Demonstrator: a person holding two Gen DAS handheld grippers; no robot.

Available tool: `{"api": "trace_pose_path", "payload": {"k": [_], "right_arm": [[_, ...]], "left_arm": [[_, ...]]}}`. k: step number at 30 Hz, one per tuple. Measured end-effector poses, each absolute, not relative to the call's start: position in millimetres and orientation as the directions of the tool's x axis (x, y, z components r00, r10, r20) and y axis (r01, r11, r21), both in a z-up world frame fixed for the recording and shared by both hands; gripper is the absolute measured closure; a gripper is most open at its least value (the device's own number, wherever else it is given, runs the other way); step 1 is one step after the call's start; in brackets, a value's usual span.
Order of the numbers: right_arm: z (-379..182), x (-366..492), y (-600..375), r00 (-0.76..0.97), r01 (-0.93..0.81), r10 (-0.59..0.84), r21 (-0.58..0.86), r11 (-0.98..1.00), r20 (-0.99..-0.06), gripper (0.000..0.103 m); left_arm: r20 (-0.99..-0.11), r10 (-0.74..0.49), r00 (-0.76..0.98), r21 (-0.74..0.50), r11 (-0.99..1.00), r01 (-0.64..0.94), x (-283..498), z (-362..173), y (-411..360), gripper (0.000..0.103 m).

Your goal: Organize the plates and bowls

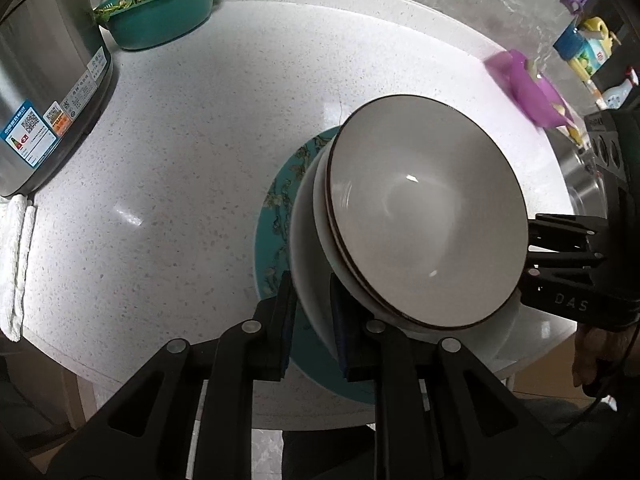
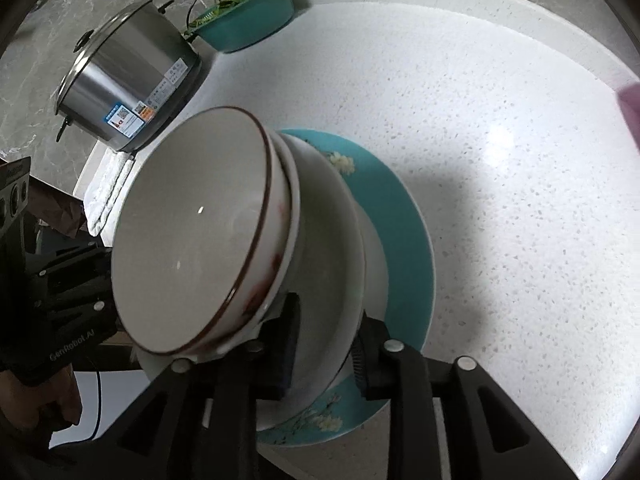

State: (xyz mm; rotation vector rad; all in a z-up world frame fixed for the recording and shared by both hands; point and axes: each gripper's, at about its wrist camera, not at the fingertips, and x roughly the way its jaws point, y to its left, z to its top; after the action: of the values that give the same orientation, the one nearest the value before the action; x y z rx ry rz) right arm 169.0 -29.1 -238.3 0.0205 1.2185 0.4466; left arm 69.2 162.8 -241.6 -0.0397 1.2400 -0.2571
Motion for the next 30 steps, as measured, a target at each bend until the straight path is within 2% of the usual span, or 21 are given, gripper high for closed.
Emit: {"api": "trace_pose_path", "payload": {"k": [4, 5, 6, 8, 11, 14, 16, 17, 19, 20, 22, 27, 30], "right_arm": [[-230, 163, -35, 0.305, -0.280, 0.306, 0.223, 0.934, -0.902, 0.060], [-227, 161, -38, 0.316, -0.268, 0.298, 0.217, 0.939, -0.901, 0.052], [-223, 158, -43, 0.329, -0.255, 0.296, 0.217, 0.942, -0.897, 0.044], [-215, 152, -51, 0.356, -0.240, 0.296, 0.220, 0.946, -0.886, 0.036], [-196, 140, -66, 0.400, -0.243, 0.311, 0.227, 0.943, -0.862, 0.023], [-173, 126, -82, 0.460, -0.267, 0.334, 0.231, 0.936, -0.823, 0.017], [-158, 116, -93, 0.502, -0.293, 0.372, 0.252, 0.922, -0.781, 0.006], [-149, 108, -100, 0.527, -0.311, 0.401, 0.269, 0.912, -0.749, 0.000], [-138, 96, -110, 0.556, -0.336, 0.444, 0.299, 0.893, -0.703, 0.000], [-134, 90, -113, 0.561, -0.344, 0.457, 0.308, 0.887, -0.690, 0.000], [-127, 78, -116, 0.567, -0.344, 0.450, 0.298, 0.890, -0.689, 0.000], [-106, 50, -111, 0.623, -0.359, 0.420, 0.235, 0.903, -0.660, 0.000], [-91, 36, -112, 0.670, -0.343, 0.407, 0.227, 0.911, -0.621, 0.000]], "left_arm": [[-0.926, -0.206, 0.318, -0.158, 0.973, 0.171, 65, -231, 177, 0.050], [-0.924, -0.205, 0.322, -0.157, 0.973, 0.169, 63, -228, 180, 0.046], [-0.924, -0.205, 0.324, -0.156, 0.973, 0.170, 62, -225, 182, 0.045], [-0.919, -0.203, 0.338, -0.153, 0.974, 0.170, 55, -217, 184, 0.035], [-0.900, -0.189, 0.392, -0.146, 0.980, 0.136, 38, -198, 185, 0.031], [-0.873, -0.131, 0.470, -0.110, 0.991, 0.073, 17, -178, 181, 0.026], [-0.838, -0.090, 0.538, -0.102, 0.995, 0.008, -3, -161, 175, 0.025], [-0.828, -0.088, 0.554, -0.109, 0.994, -0.006, -10, -156, 173, 0.018], [-0.795, -0.091, 0.600, -0.131, 0.991, -0.023, -27, -139, 163, 0.003], [-0.770, -0.103, 0.630, -0.142, 0.990, -0.011, -35, -129, 158, 0.002], [-0.744, -0.113, 0.658, -0.158, 0.987, -0.009, -46, -116, 150, 0.002], [-0.797, -0.126, 0.590, -0.223, 0.970, -0.095, -41, -106, 142, 0.002], [-0.786, -0.152, 0.599, -0.253, 0.964, -0.087, -40, -97, 140, 0.002]]}}
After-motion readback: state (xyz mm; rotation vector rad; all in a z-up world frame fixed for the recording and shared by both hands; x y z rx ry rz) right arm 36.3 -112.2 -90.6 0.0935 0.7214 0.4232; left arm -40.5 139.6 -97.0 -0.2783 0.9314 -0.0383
